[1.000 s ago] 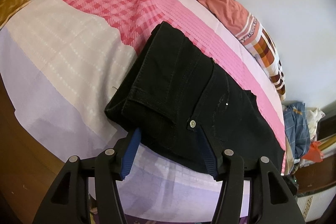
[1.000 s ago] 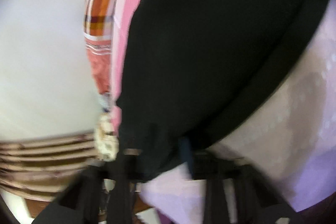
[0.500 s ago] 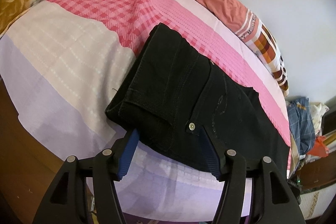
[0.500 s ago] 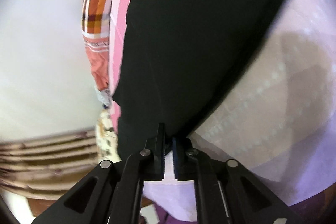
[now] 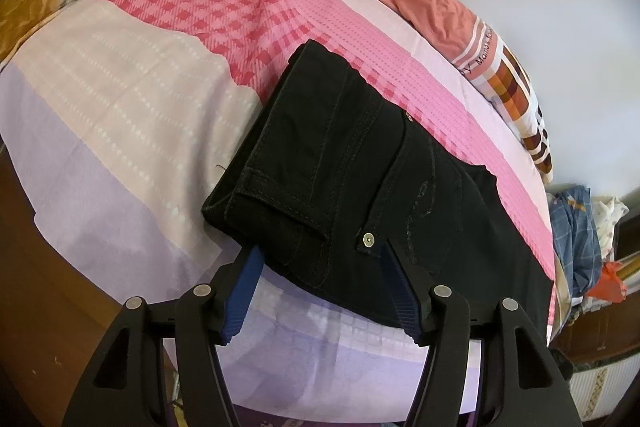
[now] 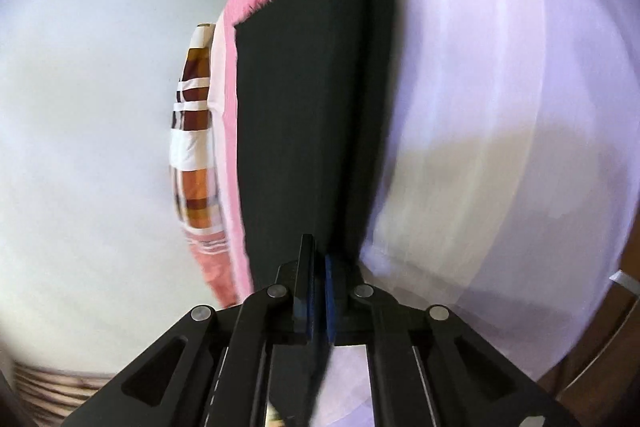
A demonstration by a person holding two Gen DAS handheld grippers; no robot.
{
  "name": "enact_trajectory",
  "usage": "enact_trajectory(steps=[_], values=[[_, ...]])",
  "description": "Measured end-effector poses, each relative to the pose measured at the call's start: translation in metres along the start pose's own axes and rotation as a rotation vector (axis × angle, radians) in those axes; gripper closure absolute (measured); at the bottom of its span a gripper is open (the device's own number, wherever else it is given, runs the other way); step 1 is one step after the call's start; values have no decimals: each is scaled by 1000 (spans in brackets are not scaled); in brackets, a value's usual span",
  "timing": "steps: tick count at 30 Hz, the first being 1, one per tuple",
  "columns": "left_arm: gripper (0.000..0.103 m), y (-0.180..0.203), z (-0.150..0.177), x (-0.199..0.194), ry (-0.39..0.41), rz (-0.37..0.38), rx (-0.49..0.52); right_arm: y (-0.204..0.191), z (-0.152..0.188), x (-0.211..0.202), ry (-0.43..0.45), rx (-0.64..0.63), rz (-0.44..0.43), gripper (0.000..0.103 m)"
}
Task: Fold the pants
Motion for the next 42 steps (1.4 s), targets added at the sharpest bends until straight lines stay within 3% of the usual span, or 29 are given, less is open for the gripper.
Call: enact_trajectory(steps=[4, 9, 13, 15, 17, 26, 29, 32, 35, 37, 39, 41, 42], values=[[41, 0, 0, 0, -1, -8, 6, -12, 1, -2, 18, -77, 86, 99], [41, 0, 1, 0, -2, -8, 6, 1, -9, -9, 24, 32, -30, 98], [41, -1, 2, 1, -7, -6, 2, 7, -17, -33, 106, 77, -81, 86], [40, -1, 2, 2, -11, -6, 0, 14, -25, -45, 151, 94, -75, 86], [40, -2, 2, 3, -17, -7, -2, 17, -31, -51, 171, 95, -35, 97], [39, -4, 2, 4, -25, -14, -4, 20, -35, -61, 206, 57, 95, 103], [38, -3, 0, 3, -15, -6, -4, 30, -40, -65, 219, 107, 58, 101], [38, -3, 1, 5, -21, -19, 4, 14, -39, -70, 246, 63, 23, 97], [38, -4, 0, 4, -17, -16, -3, -9, -33, -62, 215, -17, 20, 95], [38, -5, -1, -1, 1, -20, -11, -27, -23, -48, 160, -49, -41, 94], [38, -6, -2, -4, 15, -13, -22, -58, -10, -24, 79, -140, -41, 87], [38, -9, -3, -5, 17, 1, -35, -94, 12, 11, -36, -260, -25, 64], [38, -10, -3, -6, 18, 4, -36, -110, 25, 26, -83, -315, -23, 59]])
Point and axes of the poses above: each gripper's, at about its wrist camera, not at the fingertips, and x roughly the way its jaws point, y to its right, z to its underside, the point moved 4 cm from there along x, roughly the way its jaws point, and after that the axes turned 9 degrees about -y, right-handed, at the moved point
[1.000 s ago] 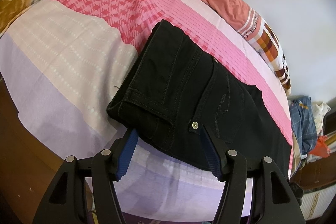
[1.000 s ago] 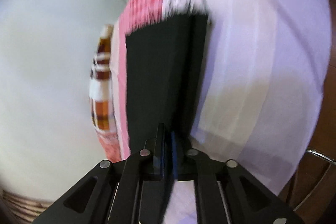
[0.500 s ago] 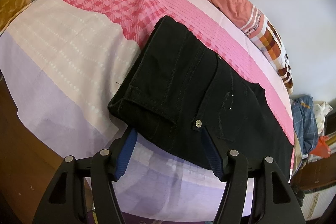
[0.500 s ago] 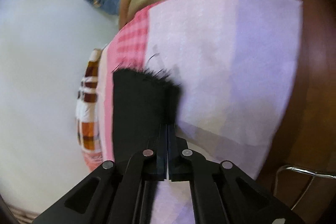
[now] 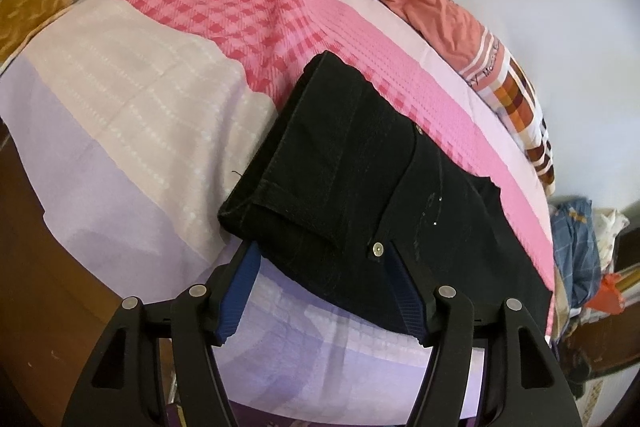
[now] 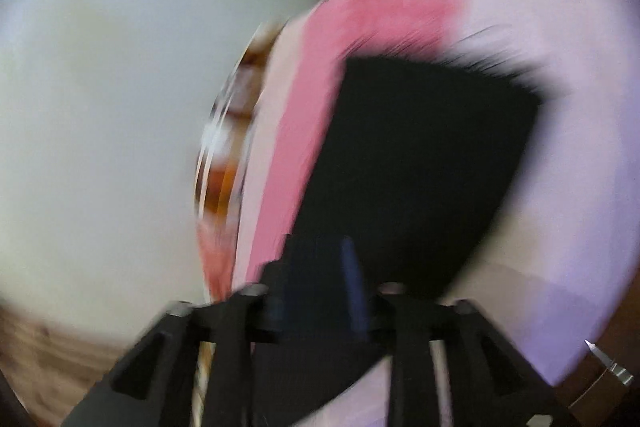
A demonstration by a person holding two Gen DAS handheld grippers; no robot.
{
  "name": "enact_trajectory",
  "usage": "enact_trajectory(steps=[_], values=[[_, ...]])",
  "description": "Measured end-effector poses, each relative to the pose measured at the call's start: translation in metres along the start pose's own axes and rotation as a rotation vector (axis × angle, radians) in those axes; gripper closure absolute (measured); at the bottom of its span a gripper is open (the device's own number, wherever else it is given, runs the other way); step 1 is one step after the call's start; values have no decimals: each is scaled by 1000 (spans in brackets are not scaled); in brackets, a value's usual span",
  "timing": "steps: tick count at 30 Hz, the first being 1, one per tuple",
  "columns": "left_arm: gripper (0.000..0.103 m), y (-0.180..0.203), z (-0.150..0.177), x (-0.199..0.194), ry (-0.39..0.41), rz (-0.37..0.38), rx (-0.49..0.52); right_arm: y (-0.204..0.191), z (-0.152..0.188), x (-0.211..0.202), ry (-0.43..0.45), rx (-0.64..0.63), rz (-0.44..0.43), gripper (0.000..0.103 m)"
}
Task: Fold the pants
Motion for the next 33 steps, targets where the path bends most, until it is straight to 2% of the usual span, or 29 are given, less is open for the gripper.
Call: enact_trajectory(steps=[4, 8, 10, 12, 17, 19, 27, 31, 32, 33], values=[[38, -2, -1, 0, -15, -12, 3, -86, 48, 86, -222, -279, -41, 57], [38, -9, -6, -10, 11, -28, -13, -140, 104, 158, -398, -498, -34, 57], [38, -13, -9, -14, 14, -31, -24, -156, 117, 182, -449, -574, -35, 57], [38, -17, -10, -18, 14, -27, -28, -170, 113, 209, -470, -649, -19, 57], [38, -17, -10, -12, 14, -12, -16, -188, 80, 261, -487, -764, 50, 57], [38, -15, -9, -4, -9, -10, -8, -186, 76, 272, -519, -788, 47, 57], [38, -15, -10, 18, -34, -50, 17, -182, 106, 329, -653, -997, 150, 57], [37, -18, -11, 23, -34, -40, 5, -181, 121, 342, -711, -1082, 180, 66], [37, -18, -11, 23, -32, -42, 8, -181, 124, 345, -733, -1095, 172, 73], [36, -17, -11, 24, -32, -45, 11, -183, 129, 348, -755, -1114, 166, 75]])
Point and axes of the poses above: each gripper's, at about its wrist camera, not at the fingertips, and x roughly the way its jaws point, y to its right, z to its underside, the point moved 4 cm from there along x, roughly the way its jaws point, and after that the axes turned 9 degrees about -y, right-handed, at the moved point
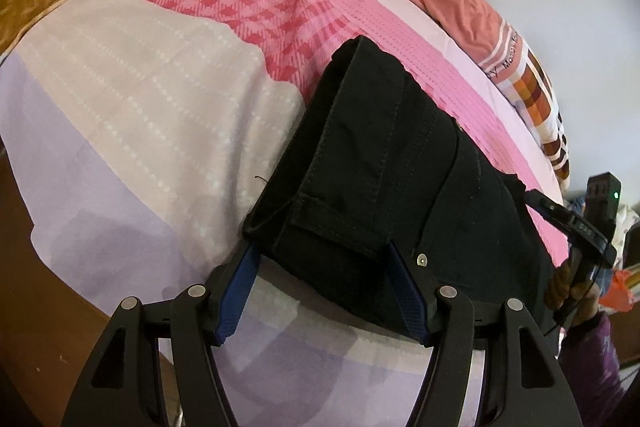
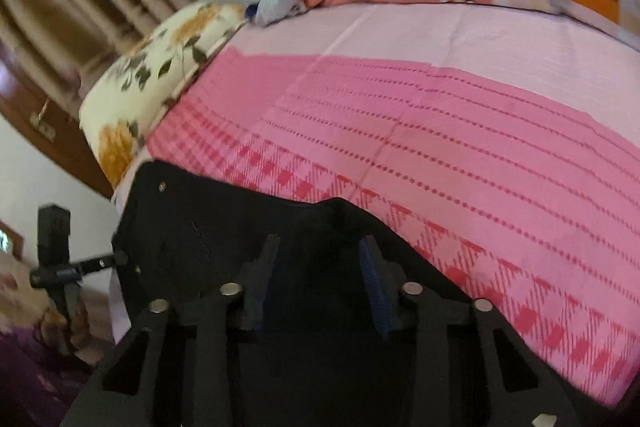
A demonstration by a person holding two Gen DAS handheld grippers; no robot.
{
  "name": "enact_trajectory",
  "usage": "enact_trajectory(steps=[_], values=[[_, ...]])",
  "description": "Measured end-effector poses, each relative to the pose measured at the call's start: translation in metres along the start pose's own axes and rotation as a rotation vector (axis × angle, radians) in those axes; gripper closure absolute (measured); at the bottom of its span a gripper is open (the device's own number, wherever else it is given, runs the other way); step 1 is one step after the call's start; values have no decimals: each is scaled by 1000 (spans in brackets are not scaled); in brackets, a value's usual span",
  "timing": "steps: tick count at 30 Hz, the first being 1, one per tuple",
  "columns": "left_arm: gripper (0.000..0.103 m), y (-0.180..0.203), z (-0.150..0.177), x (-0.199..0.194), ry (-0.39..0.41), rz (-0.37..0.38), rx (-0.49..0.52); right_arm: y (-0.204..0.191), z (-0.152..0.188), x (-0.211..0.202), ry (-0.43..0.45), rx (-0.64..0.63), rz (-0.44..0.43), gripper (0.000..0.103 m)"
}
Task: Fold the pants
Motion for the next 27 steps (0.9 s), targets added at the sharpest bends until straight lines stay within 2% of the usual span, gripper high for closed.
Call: enact_trajectory(steps=[3, 5, 10, 15, 17, 19, 22, 24, 26, 27], values=[[34, 2, 0, 2, -2, -12, 15, -4, -5, 6, -23, -64, 75, 79], [33, 3, 1, 2, -2, -16, 22, 1, -7, 4, -7, -72, 114, 95], [33, 3, 1, 2, 3, -7, 18, 5, -9, 9, 20, -85, 192, 100], [30, 4, 1, 3, 7, -13, 23, 17, -17, 17, 44, -45, 204, 101], [30, 3, 1, 3, 4, -9, 20, 25, -19, 18, 49, -23, 265, 101], [30, 0, 0, 1, 5, 7, 4, 31, -17, 17, 72, 5, 228, 101], [30, -3, -1, -1, 0, 14, -19, 36, -17, 4, 133, 48, 246, 99], [30, -3, -3, -4, 1, 10, -24, 37, -18, -13, 194, 92, 225, 97], [29, -5, -5, -11, 15, 9, -21, 23, -20, -30, 250, 82, 185, 95], [29, -6, -5, -14, 16, 17, -19, 13, -20, -33, 251, 54, 173, 95]])
Point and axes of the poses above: each gripper's, at about its wrist camera, not at the fingertips, and x roughly the way its jaws point, y to its right, z to its underside, the point moved 4 cm from there along x, roughly the way its jaws point, and after that the axes turned 9 degrees about -y, right-handed, at the moved point
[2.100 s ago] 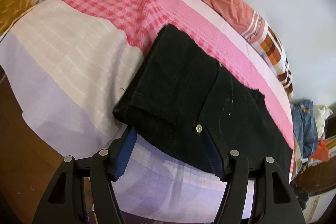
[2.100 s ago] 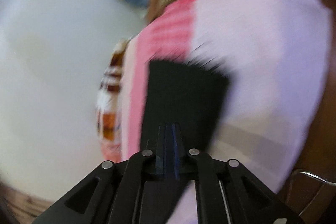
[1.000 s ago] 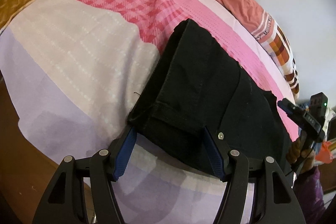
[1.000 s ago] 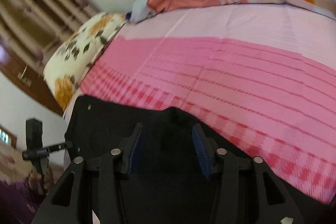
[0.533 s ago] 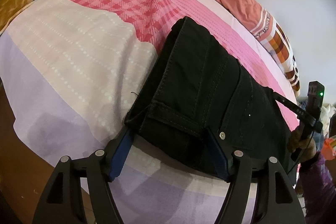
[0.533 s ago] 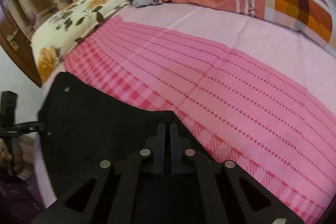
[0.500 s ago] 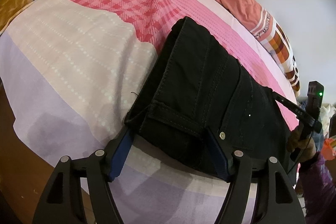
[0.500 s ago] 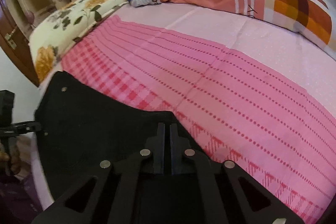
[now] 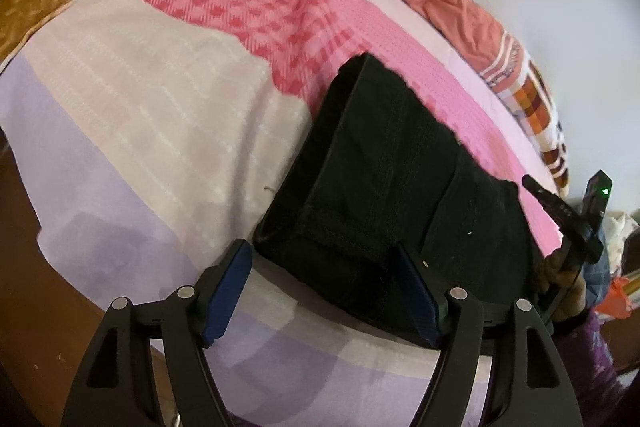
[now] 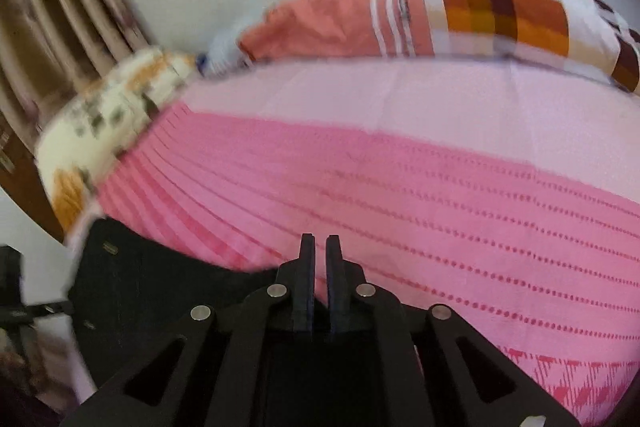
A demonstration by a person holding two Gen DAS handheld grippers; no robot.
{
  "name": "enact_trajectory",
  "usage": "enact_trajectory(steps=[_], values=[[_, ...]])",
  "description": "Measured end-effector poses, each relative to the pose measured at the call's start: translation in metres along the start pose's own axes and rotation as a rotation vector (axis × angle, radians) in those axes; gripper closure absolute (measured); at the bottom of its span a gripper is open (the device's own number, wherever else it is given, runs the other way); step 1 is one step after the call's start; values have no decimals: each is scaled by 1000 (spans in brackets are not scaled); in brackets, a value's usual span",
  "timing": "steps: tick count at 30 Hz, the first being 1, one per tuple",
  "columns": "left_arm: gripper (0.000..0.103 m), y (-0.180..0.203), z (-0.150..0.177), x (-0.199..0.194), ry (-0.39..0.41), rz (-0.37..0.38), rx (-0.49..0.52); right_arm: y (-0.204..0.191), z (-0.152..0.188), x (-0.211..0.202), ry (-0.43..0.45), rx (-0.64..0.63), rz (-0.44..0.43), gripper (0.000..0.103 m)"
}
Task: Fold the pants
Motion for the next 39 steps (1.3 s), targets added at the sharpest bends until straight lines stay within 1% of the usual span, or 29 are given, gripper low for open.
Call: enact_trajectory(steps=[2, 3, 4, 5, 7, 8, 9, 11, 13, 15, 18, 20, 23, 26, 28, 29, 30, 31, 32, 33, 34, 35, 36, 37, 38, 39], values=[[29, -3, -2, -9, 29, -28, -8, -27, 5, -3, -27, -83, -36, 95], [29, -5, -3, -14, 43, -23, -13, -37, 9, 0, -43, -111, -49, 95], [29, -8, -4, -18, 50, -3, -22, -46, 14, 6, -72, -139, -56, 95], [29, -11, -5, -20, 56, 3, -33, -54, 20, 15, -105, -175, -25, 95], [29, -18, -5, -24, 66, 0, -55, -61, 26, 31, -139, -223, 37, 95], [29, -22, -5, -24, 63, -1, -69, -60, 29, 41, -159, -219, 68, 97], [29, -26, -4, -23, 54, -5, -79, -56, 29, 47, -163, -204, 93, 103], [29, -29, -1, -20, 39, -22, -82, -50, 27, 53, -145, -162, 79, 103], [29, -29, 0, -17, 35, -30, -74, -51, 27, 59, -134, -159, 89, 103], [29, -26, -1, -17, 44, -43, -55, -48, 26, 60, -139, -140, 68, 103], [29, -25, -3, -20, 73, -79, -27, -41, 24, 61, -146, -110, 14, 103], [29, -23, -4, -15, 60, -94, -5, -38, 24, 61, -146, -92, -18, 103], [29, -24, -3, -12, 41, -55, -21, -32, 24, 61, -145, -50, -76, 103], [29, -19, 0, -16, 35, 1, -20, -31, 26, 61, -141, -31, -97, 103], [32, -9, 3, -11, 6, 12, 16, -33, 27, 61, -136, -37, -84, 103], [40, -1, 5, -6, -16, 5, 47, -34, 27, 61, -133, -43, -74, 103], [45, 4, 7, -4, -24, -7, 68, -35, 27, 61, -130, -45, -68, 103], [55, 8, 7, -1, -29, -12, 85, -36, 27, 61, -128, -46, -63, 103], [57, 10, 7, 0, -30, -17, 92, -36, 27, 61, -126, -45, -61, 103], [58, 12, 5, 0, -23, -25, 99, -35, 27, 61, -125, -42, -62, 103], [63, 13, 2, -2, -14, -30, 106, -35, 28, 61, -123, -39, -64, 103], [71, 14, -1, -4, -7, -34, 111, -35, 28, 61, -121, -36, -65, 103], [74, 16, -4, -7, 1, -40, 118, -35, 28, 61, -119, -35, -65, 103], [79, 18, -5, -9, 9, -42, 121, -35, 28, 61, -118, -35, -64, 103], [82, 22, -8, -14, 28, -48, 135, -35, 28, 61, -116, -35, -62, 103], [82, 28, -10, -17, 48, -60, 158, -35, 28, 61, -114, -36, -61, 103]])
Point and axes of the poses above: each gripper's, at about its wrist camera, not at the fingertips, and x roughly the way its jaws point, y to its right, z to its underside, the point moved 4 cm from there along x, roughly the way its jaws point, and after that the axes turned 9 degrees about -y, right-handed, at the moved point
